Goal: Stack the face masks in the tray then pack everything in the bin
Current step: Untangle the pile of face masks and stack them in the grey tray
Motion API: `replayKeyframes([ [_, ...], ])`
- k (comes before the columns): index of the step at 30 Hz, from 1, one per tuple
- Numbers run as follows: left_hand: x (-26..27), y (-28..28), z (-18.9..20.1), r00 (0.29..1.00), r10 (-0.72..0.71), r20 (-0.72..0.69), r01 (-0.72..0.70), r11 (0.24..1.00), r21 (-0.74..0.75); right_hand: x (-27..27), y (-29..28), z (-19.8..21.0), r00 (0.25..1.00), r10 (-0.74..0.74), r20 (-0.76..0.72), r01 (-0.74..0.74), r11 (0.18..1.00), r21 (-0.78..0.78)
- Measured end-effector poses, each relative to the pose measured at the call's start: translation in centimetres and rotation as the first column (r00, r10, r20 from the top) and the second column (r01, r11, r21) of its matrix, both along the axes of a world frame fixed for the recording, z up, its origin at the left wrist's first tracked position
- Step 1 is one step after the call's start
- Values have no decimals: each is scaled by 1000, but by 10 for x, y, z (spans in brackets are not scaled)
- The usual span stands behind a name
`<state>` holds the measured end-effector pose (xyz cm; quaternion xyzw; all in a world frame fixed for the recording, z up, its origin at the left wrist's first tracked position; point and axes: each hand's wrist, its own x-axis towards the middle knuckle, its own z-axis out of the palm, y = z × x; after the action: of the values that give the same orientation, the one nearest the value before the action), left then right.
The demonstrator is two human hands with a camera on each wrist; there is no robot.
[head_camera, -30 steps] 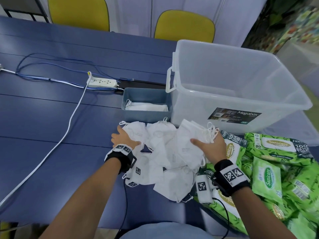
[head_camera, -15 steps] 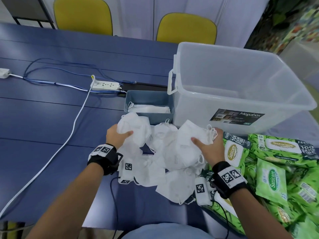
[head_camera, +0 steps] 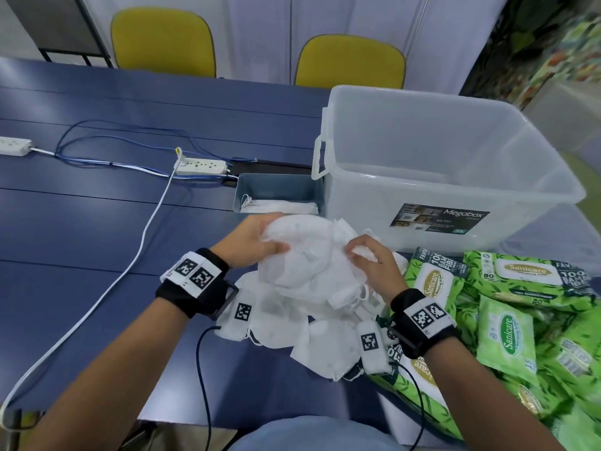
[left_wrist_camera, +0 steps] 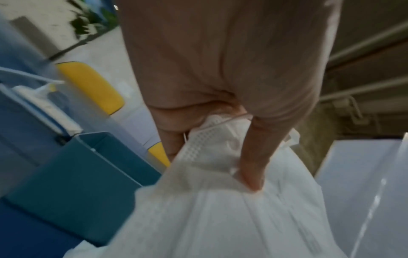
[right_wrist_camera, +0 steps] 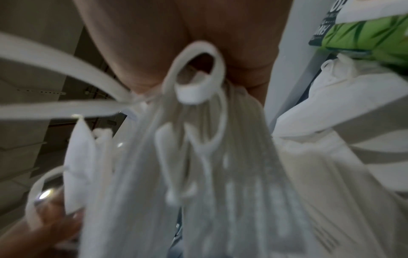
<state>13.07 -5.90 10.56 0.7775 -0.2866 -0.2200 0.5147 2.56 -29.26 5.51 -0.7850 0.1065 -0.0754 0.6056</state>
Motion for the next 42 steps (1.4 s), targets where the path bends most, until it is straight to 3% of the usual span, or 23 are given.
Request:
replayKeyframes([
  [4,-6,-21,3,986,-124,114,109,986,126,-6,15,9,997,69,-44,-63,991,117],
  [9,-11,-44,-2,969,-78,233,55,993,104,-12,26,3,996,74,-41,-55,933,357],
  [12,-13,-49,-8,974,-15,228,4,999,49,-17,27,4,994,109,-25,-71,785,616],
  [14,-14,-50,-9,978,12,210,-17,1000,20,-20,26,4,987,155,34,-134,697,705],
  [16,-13,-51,-8,983,37,178,-39,999,8,-20,25,-1,988,153,36,-136,715,686],
  [21,-10,-54,-7,978,105,182,-104,994,-12,-16,21,-11,989,141,-46,-97,848,521],
  [23,-8,-51,-3,970,175,168,-161,983,-92,-14,19,-11,991,118,-65,-74,879,471],
  [26,-3,-40,7,982,187,22,-175,948,-268,-13,13,-11,992,51,-116,9,885,465],
  [28,-3,-33,15,988,138,-65,-151,948,-279,-12,8,-13,990,7,-143,66,864,500],
  [32,-12,-34,20,995,-69,75,72,996,-47,-8,4,-9,991,-20,-134,82,874,479],
  [35,-18,-41,11,959,-245,143,221,961,165,-5,8,-7,997,21,-76,10,920,391],
  [38,-22,-47,1,929,-340,144,285,909,305,-6,12,-5,994,101,-35,-87,956,281],
  [42,-27,-51,-3,924,-353,145,286,891,352,-7,17,2,982,181,-49,-162,950,266],
])
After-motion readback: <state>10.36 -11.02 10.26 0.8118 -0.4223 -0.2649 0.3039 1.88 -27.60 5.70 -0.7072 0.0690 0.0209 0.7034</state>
